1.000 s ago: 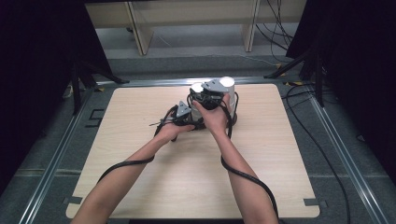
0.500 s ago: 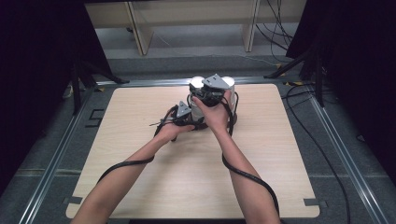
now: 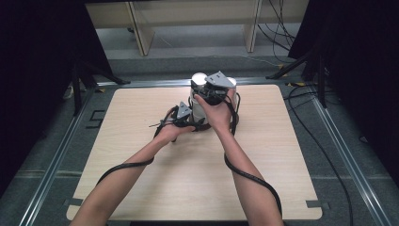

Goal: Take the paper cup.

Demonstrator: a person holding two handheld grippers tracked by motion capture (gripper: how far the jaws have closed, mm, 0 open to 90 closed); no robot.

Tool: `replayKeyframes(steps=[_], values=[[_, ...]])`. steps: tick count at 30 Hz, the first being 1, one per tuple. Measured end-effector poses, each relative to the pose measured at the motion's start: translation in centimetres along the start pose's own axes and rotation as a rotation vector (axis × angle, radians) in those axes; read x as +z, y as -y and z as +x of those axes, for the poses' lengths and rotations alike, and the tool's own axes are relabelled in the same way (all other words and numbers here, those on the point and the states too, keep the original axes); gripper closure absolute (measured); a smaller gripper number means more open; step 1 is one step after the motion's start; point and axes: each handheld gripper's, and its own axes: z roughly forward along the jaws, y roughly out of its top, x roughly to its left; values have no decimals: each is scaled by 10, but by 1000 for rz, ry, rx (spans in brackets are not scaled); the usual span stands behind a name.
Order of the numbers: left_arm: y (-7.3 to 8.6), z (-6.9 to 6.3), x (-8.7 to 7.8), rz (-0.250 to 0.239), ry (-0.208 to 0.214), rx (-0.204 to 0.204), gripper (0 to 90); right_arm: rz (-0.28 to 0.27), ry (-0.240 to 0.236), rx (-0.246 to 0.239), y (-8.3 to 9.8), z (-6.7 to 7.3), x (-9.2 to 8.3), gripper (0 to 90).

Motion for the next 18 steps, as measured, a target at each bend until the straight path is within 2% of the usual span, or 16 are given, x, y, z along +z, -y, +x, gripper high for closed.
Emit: replayKeyframes(steps=[2, 3, 6, 9, 11, 12, 13, 14, 18], values=[[0, 0, -2, -4, -1, -3, 199, 3, 0, 0, -2, 0, -2, 367], [0, 0, -4, -2, -3, 0, 195, -12, -2, -25, -4, -1, -3, 367], [0, -1, -7, -10, -2, 1, 184, -18, -5, -5, -6, 0, -5, 367], [-1, -2, -11, -14, -2, 7, 166, -21, -9, -5, -9, 1, -8, 367], [-2, -3, -15, -13, 0, 6, 149, -34, -7, -34, -11, 0, -11, 367], [-2, -3, -19, -15, 3, 14, 147, -30, -16, -13, -11, 1, -13, 367], [-2, -3, -19, -15, 3, 14, 144, -31, -17, -21, -12, 1, -14, 367], [-3, -4, -22, -13, 6, 13, 143, -28, -18, -3, -12, 2, -15, 367], [-1, -8, -29, -32, 15, 2, 138, -31, -21, -15, -12, 1, -19, 367]])
